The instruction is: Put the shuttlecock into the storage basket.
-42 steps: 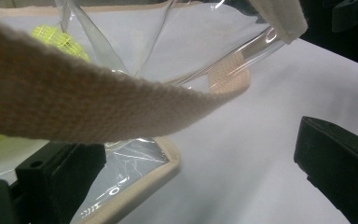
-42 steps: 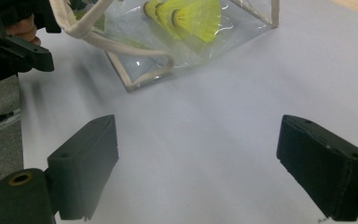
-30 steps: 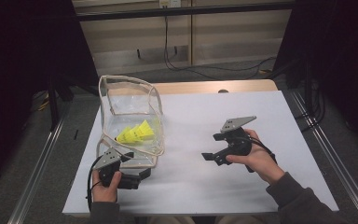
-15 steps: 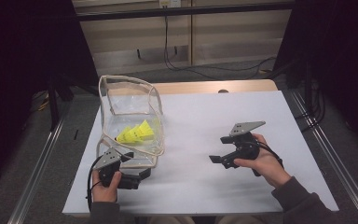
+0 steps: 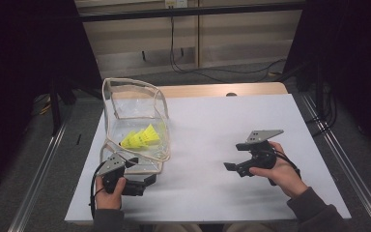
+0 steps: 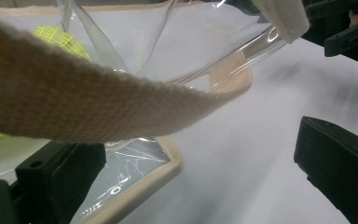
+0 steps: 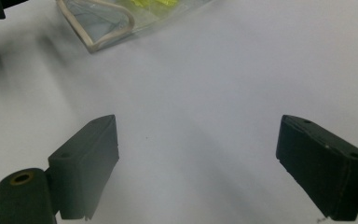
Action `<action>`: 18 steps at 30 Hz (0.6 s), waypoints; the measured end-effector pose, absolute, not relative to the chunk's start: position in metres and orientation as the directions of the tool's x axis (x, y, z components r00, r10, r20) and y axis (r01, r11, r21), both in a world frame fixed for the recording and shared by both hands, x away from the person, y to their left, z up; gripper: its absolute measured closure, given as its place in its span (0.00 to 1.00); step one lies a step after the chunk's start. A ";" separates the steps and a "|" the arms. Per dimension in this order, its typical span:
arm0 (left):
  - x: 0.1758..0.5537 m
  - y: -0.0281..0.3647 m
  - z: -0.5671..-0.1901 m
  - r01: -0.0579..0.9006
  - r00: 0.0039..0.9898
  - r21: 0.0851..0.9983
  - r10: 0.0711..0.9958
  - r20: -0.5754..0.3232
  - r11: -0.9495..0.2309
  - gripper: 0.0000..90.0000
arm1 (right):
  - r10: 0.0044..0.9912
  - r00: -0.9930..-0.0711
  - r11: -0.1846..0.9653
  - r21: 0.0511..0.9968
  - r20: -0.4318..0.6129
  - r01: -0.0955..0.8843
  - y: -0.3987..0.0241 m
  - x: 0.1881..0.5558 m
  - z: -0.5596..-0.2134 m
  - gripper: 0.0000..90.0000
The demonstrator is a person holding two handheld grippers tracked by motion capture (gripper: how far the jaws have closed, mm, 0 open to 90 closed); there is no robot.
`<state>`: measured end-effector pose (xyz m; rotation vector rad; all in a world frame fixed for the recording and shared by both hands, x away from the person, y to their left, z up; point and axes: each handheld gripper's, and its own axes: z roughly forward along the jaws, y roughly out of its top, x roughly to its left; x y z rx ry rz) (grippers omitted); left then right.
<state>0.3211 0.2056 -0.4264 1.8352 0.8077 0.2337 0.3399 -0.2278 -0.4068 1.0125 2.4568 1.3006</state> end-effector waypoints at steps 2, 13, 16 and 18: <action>0.321 0.206 -0.426 0.417 0.751 0.886 0.626 -0.210 -0.204 0.02 | 0.647 -0.749 0.388 0.784 0.143 0.485 -0.230 0.339 -0.408 0.14; 0.321 0.206 -0.426 0.418 0.750 0.886 0.627 -0.210 -0.203 0.02 | 0.665 -0.732 0.362 0.793 0.148 0.489 -0.244 0.333 -0.414 0.14; 0.321 0.206 -0.426 0.417 0.751 0.886 0.627 -0.209 -0.204 0.02 | 0.669 -0.728 0.355 0.795 0.152 0.492 -0.248 0.331 -0.415 0.14; 0.321 0.206 -0.426 0.418 0.751 0.885 0.627 -0.210 -0.204 0.02 | 0.672 -0.725 0.354 0.795 0.151 0.493 -0.250 0.329 -0.415 0.14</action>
